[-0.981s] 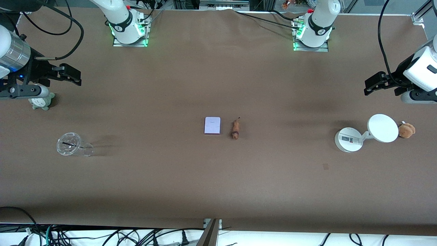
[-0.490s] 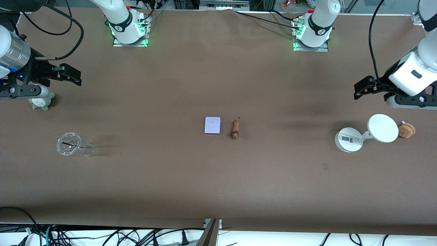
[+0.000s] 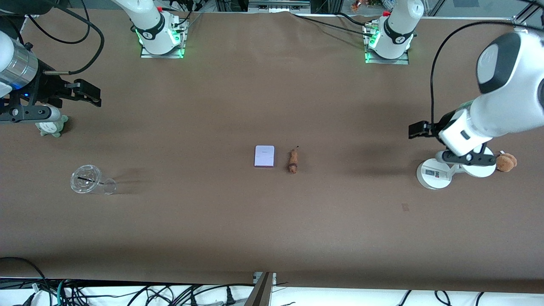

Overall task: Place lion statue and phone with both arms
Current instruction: 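Reach the left gripper down to the brown lion statue beside the box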

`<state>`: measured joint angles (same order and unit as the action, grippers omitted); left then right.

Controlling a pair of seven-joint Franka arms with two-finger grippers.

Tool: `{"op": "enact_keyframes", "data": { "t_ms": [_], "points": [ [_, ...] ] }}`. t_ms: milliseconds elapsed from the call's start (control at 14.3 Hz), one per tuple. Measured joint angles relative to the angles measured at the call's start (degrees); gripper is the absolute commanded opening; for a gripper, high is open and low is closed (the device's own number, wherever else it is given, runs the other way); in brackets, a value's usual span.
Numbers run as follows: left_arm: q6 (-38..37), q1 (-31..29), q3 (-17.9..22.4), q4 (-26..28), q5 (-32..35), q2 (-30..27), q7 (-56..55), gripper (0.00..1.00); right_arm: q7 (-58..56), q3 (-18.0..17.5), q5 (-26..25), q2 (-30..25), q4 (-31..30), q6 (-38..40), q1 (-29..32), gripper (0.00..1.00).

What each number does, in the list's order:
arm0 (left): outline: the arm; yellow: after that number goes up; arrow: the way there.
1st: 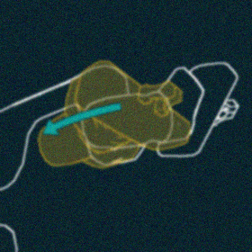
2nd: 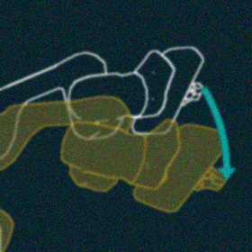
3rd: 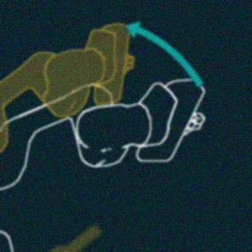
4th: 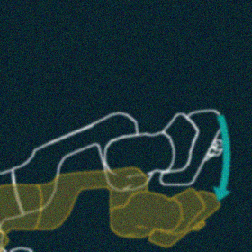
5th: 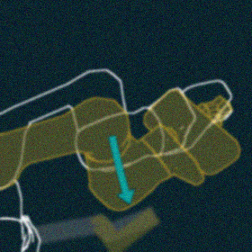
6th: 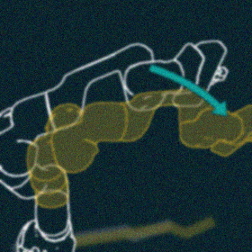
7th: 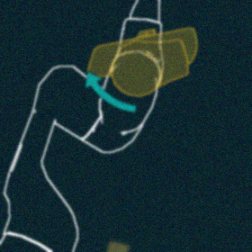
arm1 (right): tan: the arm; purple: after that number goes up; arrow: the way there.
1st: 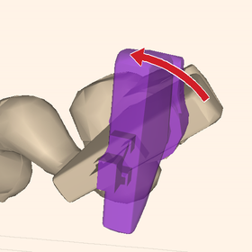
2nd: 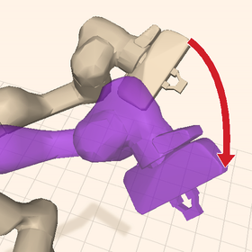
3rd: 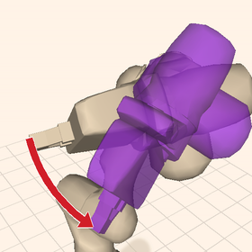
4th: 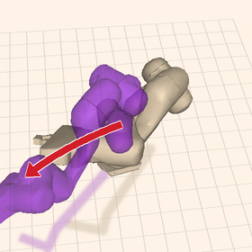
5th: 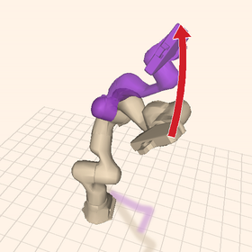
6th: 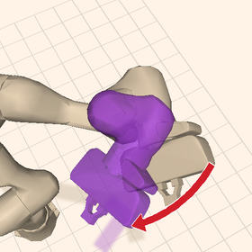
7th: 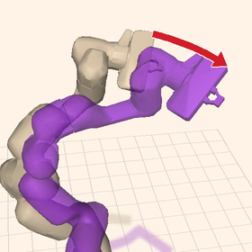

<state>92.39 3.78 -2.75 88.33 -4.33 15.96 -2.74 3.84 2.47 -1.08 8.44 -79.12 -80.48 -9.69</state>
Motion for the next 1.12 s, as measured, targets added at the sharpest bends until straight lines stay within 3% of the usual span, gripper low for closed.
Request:
{"op": "enact_keyframes", "data": {
  "t_ms": [350, 630, 1121],
  "points": [
    [-0.04, -0.08, 0.24, -0.57, -2.95, 0.52, 1.31, 1.00, 0.00, 0.00, 0.00, 0.01, 0.00, -0.02, 0.00, 1.00],
    [4.92, 2.20, 0.01, -0.51, -7.29, 3.50, -9.85, 1.00, 0.00, 0.00, 0.00, 0.01, 0.01, -0.03, 0.00, 1.00],
    [17.81, 14.33, -0.41, -0.43, -8.73, 11.36, -33.45, 1.00, 0.00, 0.01, 0.00, 0.01, 0.02, -0.04, 0.01, 1.00]
  ]
}}
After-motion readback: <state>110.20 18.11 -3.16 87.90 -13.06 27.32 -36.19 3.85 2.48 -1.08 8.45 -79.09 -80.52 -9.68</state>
